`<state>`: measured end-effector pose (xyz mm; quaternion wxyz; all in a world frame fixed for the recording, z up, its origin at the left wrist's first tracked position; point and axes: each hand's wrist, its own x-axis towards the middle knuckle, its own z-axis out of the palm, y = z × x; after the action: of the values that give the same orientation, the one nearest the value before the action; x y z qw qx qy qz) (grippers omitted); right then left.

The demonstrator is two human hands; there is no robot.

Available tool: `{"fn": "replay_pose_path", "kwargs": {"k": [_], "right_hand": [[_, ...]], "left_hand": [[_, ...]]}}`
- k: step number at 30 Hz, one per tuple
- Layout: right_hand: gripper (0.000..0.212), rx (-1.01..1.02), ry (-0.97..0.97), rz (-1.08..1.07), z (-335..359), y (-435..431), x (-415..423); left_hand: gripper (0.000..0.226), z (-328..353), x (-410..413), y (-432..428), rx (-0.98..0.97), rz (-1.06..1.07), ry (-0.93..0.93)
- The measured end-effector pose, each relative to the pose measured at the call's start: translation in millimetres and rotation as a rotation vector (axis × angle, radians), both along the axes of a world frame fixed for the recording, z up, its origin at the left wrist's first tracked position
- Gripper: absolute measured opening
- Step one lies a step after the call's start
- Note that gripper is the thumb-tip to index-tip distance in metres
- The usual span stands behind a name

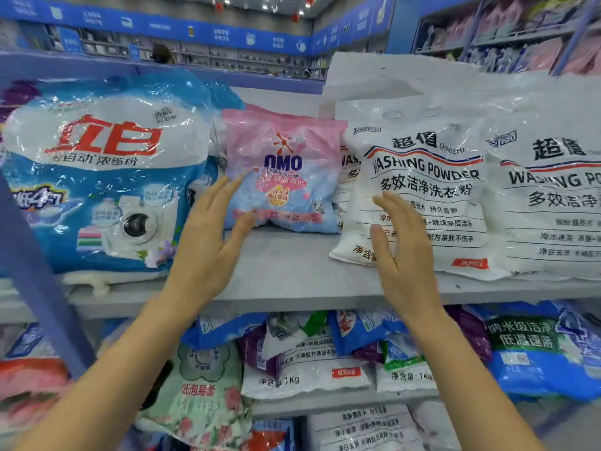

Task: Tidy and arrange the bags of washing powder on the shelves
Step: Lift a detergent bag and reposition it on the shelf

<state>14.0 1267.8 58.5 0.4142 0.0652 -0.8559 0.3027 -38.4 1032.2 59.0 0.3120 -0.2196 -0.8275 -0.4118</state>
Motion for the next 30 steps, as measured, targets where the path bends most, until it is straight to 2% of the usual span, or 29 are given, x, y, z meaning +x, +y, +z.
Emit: {"fn": "replay_pose_path", "kwargs": {"k": [3, 6, 9, 14, 20, 25, 30], "right_hand": [[0.029, -0.094, 0.062, -0.009, -24.8, 21.9, 52.2], [0.022, -0.217, 0.022, -0.067, -64.6, 51.1, 94.9], [0.019, -0.295, -0.096, -0.138, -109.8, 79.4, 125.3], [0.022, -0.238, -0.309, -0.179, -164.3, 116.8, 150.5], [0.025, -0.081, -0.435, -0.112, -189.2, 139.0, 134.7], [0.035, 0.17, -0.493, -0.078, -197.3, 133.1, 80.3], [0.061, 0.496, -0.498, -0.065, -200.3, 113.7, 8.0]], "left_hand": [[0.041, -26.1, 49.1, -20.2, 0.045, 0.044, 0.075], [0.035, -69.8, 90.2, -26.5, 0.04, 0.118, 0.112], [0.039, -118.8, 117.9, -11.7, -0.017, 0.15, -0.04], [0.046, -170.4, 136.6, 22.6, -0.177, 0.146, -0.266], [0.039, -209.5, 119.6, 52.4, -0.393, 0.22, -0.358], [0.065, -234.0, 77.3, 83.2, -0.595, 0.272, -0.319], [0.077, -259.0, 29.8, 102.3, -0.689, 0.262, -0.251]]}}
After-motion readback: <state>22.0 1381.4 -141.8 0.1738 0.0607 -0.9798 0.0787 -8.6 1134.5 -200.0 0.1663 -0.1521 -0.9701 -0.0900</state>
